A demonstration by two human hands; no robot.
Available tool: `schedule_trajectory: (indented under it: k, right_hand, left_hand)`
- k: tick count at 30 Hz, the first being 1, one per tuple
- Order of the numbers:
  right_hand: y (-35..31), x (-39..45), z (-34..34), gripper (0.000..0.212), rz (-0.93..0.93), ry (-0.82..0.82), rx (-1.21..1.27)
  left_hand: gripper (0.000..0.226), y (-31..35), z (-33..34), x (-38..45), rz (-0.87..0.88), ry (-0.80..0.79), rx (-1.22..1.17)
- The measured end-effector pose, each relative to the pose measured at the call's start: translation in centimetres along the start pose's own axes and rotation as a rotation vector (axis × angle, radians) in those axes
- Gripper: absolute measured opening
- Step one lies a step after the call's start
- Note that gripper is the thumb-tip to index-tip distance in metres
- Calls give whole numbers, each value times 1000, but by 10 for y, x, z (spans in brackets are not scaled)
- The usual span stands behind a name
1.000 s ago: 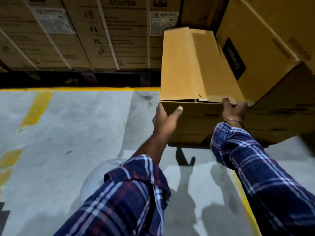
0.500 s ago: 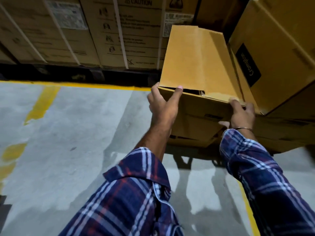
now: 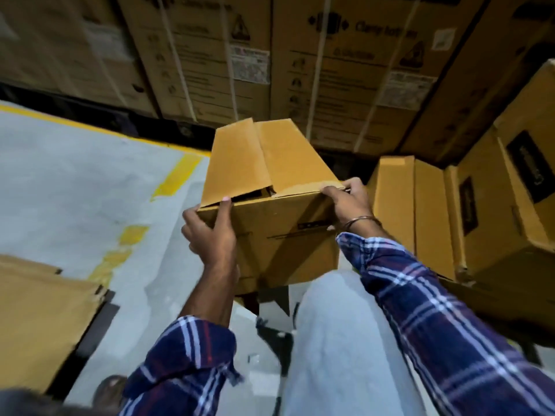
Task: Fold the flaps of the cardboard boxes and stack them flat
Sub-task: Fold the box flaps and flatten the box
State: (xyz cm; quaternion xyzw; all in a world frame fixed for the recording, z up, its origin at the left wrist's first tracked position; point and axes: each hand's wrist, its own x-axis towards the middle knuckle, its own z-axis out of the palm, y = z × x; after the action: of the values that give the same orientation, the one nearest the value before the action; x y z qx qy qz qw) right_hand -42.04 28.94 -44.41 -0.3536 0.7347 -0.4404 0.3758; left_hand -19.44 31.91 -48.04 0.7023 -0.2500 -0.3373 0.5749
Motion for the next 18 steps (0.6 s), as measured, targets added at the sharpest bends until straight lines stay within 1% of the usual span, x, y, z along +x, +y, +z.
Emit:
schedule_trajectory:
  k: [3, 5, 9, 11, 13, 15, 16, 18]
  right_hand:
    - [-20, 1, 55, 39, -62, -135, -102]
    - [-25, -3, 94, 37, -72, -190, -148]
    - [-3, -22, 156, 37, -44, -232, -162]
    - [17, -34, 179, 41, -40, -244, -195]
    - [49, -40, 192, 51, 31, -272, -249]
    - [80, -47, 198, 64, 154, -328, -302]
    - [91, -53, 198, 65, 202, -352, -325]
    - [106, -60, 201, 61, 235, -371, -343]
  left_hand:
    - [50, -14, -45, 29, -31, 91, -43]
    - [53, -28, -73, 47, -32, 149, -56]
    - [56, -61, -115, 76, -82, 215, -63]
    - [51, -78, -132, 87, -107, 226, -72]
    - [41, -92, -145, 94, -98, 204, -26]
    - [39, -107, -152, 98, -78, 177, 77]
    - [42, -115, -154, 99, -82, 163, 127]
    - [51, -129, -156, 97, -126, 145, 202]
